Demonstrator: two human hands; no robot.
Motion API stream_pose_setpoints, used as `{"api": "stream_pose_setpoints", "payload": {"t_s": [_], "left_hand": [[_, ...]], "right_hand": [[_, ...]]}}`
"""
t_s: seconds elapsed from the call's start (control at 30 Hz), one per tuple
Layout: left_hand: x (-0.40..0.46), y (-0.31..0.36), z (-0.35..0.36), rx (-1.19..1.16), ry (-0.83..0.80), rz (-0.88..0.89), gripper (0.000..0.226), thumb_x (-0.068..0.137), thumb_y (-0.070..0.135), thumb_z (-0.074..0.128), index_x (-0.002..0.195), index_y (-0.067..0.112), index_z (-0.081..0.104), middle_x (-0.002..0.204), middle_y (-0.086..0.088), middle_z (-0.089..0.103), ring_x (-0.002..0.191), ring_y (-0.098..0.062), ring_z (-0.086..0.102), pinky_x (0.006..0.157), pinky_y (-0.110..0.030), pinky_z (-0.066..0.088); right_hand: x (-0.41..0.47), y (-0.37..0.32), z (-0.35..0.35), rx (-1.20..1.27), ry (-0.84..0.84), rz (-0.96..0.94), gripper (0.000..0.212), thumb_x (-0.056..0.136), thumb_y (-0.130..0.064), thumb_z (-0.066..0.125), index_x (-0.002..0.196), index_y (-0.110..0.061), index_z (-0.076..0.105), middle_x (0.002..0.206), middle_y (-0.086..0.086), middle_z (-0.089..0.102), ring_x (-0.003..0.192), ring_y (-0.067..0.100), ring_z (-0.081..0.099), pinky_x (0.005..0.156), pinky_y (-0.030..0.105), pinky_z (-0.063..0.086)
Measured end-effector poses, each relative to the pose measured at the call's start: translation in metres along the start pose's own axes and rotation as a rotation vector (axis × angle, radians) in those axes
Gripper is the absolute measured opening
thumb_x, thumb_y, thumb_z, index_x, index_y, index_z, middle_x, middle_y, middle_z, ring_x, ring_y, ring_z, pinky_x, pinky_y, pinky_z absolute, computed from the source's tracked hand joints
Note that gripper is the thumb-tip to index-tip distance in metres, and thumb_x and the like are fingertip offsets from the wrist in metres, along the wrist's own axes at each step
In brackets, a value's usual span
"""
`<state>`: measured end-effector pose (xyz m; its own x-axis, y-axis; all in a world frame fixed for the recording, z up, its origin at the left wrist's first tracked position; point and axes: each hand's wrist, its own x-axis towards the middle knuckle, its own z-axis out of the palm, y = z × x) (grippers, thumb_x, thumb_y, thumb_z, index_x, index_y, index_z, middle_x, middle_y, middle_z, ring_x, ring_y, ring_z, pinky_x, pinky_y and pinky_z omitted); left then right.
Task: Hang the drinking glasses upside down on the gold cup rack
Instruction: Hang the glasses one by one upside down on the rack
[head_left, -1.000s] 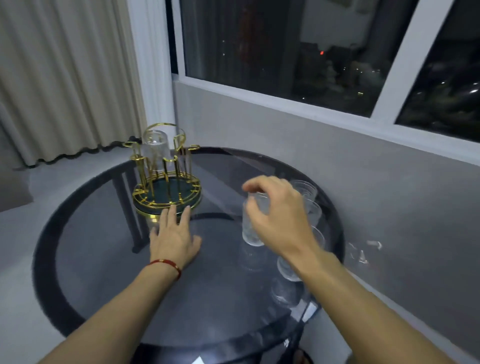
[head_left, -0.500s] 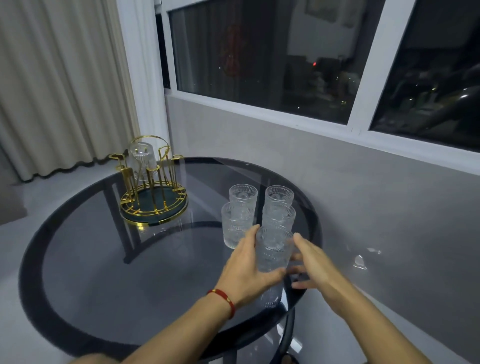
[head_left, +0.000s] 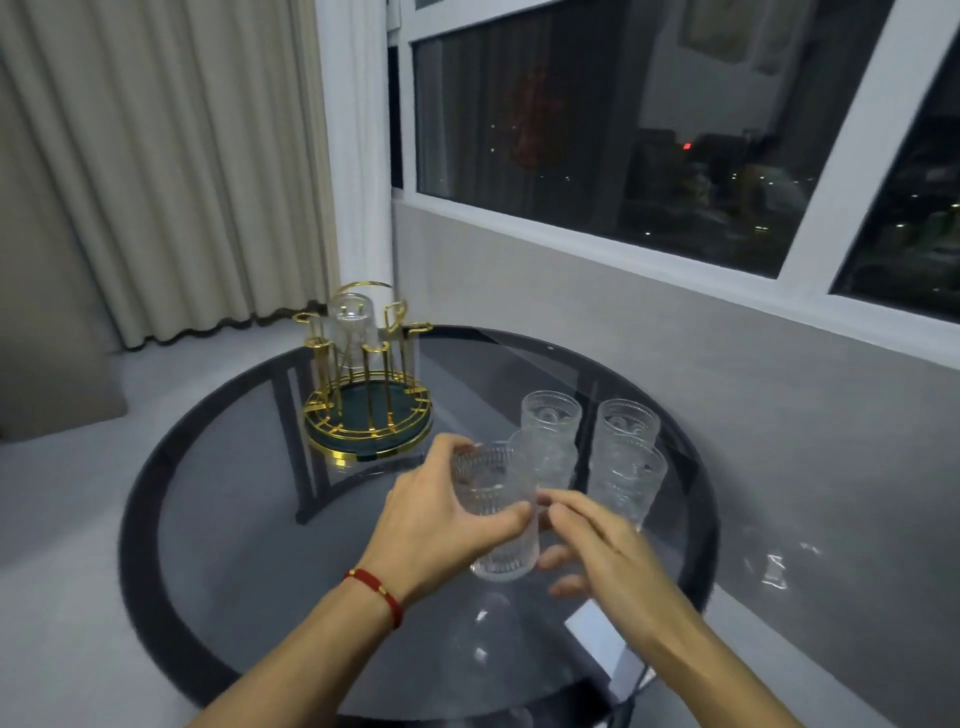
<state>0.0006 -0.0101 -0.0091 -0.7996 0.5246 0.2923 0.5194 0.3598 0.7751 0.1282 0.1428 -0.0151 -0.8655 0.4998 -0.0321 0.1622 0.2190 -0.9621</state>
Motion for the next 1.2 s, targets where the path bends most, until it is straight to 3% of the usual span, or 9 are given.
{"api": "stream_pose_setpoints", "payload": {"t_s": [0.1, 0.23, 0.33, 0.43, 0.53, 0.6, 0.73, 1.03, 1.2], "left_hand": [[0.009, -0.012, -0.025, -0.163, 0.157, -0.083, 0.070, 0.060, 0.067, 0.076, 0.118, 0.038, 0.051, 0.109, 0.022, 0.060, 0.100, -0.007, 0.064, 0.085, -0.039, 0.059], [0.022, -0.029, -0.038, -0.428, 0.273, -0.150, 0.064, 0.063, 0.056, 0.080, 0.118, 0.036, 0.056, 0.105, 0.024, 0.064, 0.096, 0.005, 0.063, 0.088, -0.047, 0.060], [0.035, -0.053, -0.049, -0.506, 0.249, -0.119, 0.064, 0.066, 0.059, 0.080, 0.123, 0.042, 0.055, 0.115, 0.034, 0.060, 0.109, 0.009, 0.058, 0.098, -0.046, 0.055], [0.046, -0.078, -0.052, -0.481, 0.111, -0.087, 0.076, 0.073, 0.075, 0.072, 0.139, 0.044, 0.048, 0.136, 0.025, 0.057, 0.127, 0.000, 0.053, 0.107, -0.046, 0.050], [0.058, -0.108, -0.048, -0.244, 0.032, -0.095, 0.081, 0.080, 0.086, 0.047, 0.149, 0.044, 0.036, 0.150, 0.012, 0.047, 0.138, -0.008, 0.043, 0.114, -0.045, 0.041], [0.064, -0.132, -0.041, 0.071, 0.031, -0.072, 0.070, 0.091, 0.078, 0.029, 0.152, 0.044, 0.031, 0.159, 0.009, 0.036, 0.149, -0.016, 0.027, 0.120, -0.049, 0.029], [0.071, -0.166, -0.023, 0.471, 0.039, -0.135, 0.065, 0.098, 0.064, 0.026, 0.158, 0.046, 0.008, 0.171, 0.006, -0.001, 0.156, -0.017, -0.010, 0.126, -0.055, 0.004], [0.075, -0.177, -0.012, 0.614, 0.093, -0.159, 0.069, 0.098, 0.060, 0.031, 0.158, 0.047, 0.000, 0.166, -0.001, -0.031, 0.155, -0.021, -0.017, 0.126, -0.053, 0.008], [0.075, -0.177, -0.010, 0.650, 0.083, -0.164, 0.068, 0.098, 0.061, 0.027, 0.157, 0.048, -0.005, 0.167, -0.004, -0.028, 0.154, -0.022, -0.025, 0.126, -0.052, 0.006]], "right_hand": [[0.016, -0.013, 0.042, 0.066, -0.074, 0.050, 0.035, 0.107, -0.042, 0.049, 0.139, -0.032, 0.058, 0.130, 0.001, 0.068, 0.097, 0.021, 0.078, 0.079, 0.039, 0.067], [0.045, -0.039, 0.087, 0.481, -0.155, 0.150, 0.041, 0.111, -0.039, 0.042, 0.138, -0.013, 0.058, 0.128, 0.017, 0.075, 0.107, 0.046, 0.075, 0.094, 0.058, 0.061], [0.066, -0.049, 0.104, 0.590, -0.205, 0.113, 0.039, 0.112, -0.035, 0.043, 0.139, -0.011, 0.058, 0.129, 0.015, 0.076, 0.113, 0.039, 0.075, 0.097, 0.057, 0.060], [0.077, -0.054, 0.101, 0.600, -0.135, 0.037, 0.040, 0.107, -0.030, 0.055, 0.141, -0.009, 0.055, 0.133, 0.012, 0.073, 0.111, 0.026, 0.077, 0.097, 0.052, 0.061], [0.095, -0.068, 0.087, 0.351, 0.136, -0.095, 0.054, 0.100, -0.030, 0.067, 0.149, -0.021, 0.048, 0.147, 0.003, 0.060, 0.114, 0.017, 0.073, 0.099, 0.046, 0.060], [0.117, -0.085, 0.071, 0.191, 0.303, -0.160, 0.064, 0.098, -0.037, 0.070, 0.155, -0.027, 0.042, 0.158, 0.001, 0.049, 0.128, 0.019, 0.062, 0.107, 0.051, 0.054], [0.186, -0.126, 0.050, 0.067, 0.451, -0.201, 0.077, 0.090, -0.042, 0.074, 0.156, -0.025, 0.038, 0.154, 0.009, 0.049, 0.133, 0.029, 0.056, 0.112, 0.054, 0.049], [0.311, -0.164, 0.089, -0.020, 0.362, -0.172, 0.083, 0.080, -0.037, 0.082, 0.150, -0.017, 0.044, 0.149, 0.010, 0.052, 0.130, 0.032, 0.057, 0.108, 0.051, 0.053], [0.344, -0.163, 0.098, -0.096, 0.284, -0.153, 0.080, 0.079, -0.037, 0.084, 0.147, -0.015, 0.049, 0.148, 0.012, 0.054, 0.129, 0.033, 0.058, 0.108, 0.052, 0.052]]}}
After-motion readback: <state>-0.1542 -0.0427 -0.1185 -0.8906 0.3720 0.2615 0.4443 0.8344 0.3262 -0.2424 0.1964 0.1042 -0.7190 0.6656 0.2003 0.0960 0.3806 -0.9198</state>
